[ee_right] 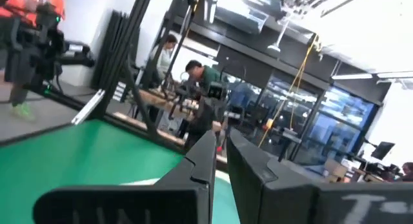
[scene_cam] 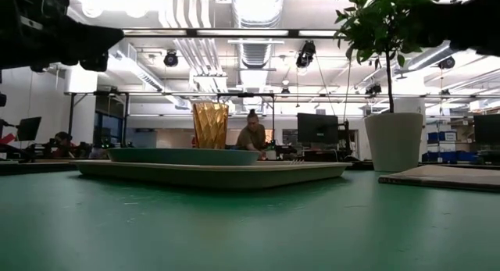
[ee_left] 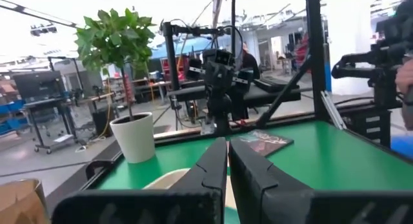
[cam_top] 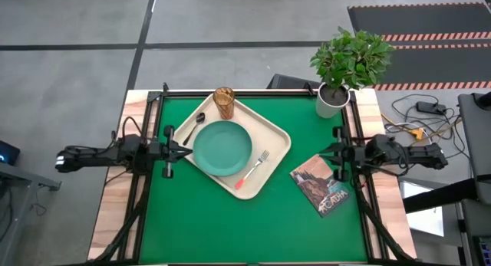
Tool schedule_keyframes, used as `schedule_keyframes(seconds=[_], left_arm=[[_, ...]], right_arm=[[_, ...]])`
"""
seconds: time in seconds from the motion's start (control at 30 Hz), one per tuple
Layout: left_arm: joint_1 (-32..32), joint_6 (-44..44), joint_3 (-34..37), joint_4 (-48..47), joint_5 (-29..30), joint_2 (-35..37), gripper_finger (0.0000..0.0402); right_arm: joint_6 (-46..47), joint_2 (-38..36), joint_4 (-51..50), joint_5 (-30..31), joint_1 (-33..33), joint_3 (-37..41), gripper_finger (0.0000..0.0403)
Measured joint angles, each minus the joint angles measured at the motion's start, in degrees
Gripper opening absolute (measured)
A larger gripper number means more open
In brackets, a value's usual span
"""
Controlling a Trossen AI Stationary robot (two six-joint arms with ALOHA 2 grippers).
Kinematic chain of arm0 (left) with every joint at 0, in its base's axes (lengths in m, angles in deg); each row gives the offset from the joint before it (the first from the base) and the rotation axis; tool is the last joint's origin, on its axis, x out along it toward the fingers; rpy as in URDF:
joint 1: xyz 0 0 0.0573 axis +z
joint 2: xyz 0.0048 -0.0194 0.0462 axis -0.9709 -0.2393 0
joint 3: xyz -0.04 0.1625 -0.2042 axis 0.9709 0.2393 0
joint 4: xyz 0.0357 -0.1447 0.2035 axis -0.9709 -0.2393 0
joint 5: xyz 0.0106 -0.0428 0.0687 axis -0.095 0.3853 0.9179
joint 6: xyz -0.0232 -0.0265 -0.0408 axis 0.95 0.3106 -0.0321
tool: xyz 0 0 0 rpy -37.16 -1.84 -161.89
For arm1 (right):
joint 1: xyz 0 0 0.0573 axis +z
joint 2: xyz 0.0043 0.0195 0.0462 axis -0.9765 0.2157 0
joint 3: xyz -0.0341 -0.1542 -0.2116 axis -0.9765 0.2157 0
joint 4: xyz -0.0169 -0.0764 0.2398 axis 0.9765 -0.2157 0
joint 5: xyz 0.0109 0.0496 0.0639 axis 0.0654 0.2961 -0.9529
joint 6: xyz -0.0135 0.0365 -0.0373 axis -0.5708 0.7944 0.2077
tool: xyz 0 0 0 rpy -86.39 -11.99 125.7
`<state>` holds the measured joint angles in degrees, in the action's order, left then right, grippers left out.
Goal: Pick and place plate/cup/fork/spoon on tray
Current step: Return to Home Position
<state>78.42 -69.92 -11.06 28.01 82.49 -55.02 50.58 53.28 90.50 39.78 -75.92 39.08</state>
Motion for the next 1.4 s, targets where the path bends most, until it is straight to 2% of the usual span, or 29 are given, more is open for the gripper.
schedule_keyframes(seconds=[0.1,0.3,1.4], left_arm=[[0.00,0.00,0.02,0.22,0.06,-1.34,0.0000],[0.00,0.00,0.07,0.05,0.08,-3.71,0.0000],[0.00,0.01,0.13,0.12,0.08,-14.03,0.0000]], right_arm=[[-0.03,0.22,-0.05,-0.66,0.00,1.18,0.0027],[9.16,0.47,-0.36,-1.05,0.00,1.20,0.0027],[10.79,2.38,-0.34,-0.45,-0.02,1.24,0.0027]])
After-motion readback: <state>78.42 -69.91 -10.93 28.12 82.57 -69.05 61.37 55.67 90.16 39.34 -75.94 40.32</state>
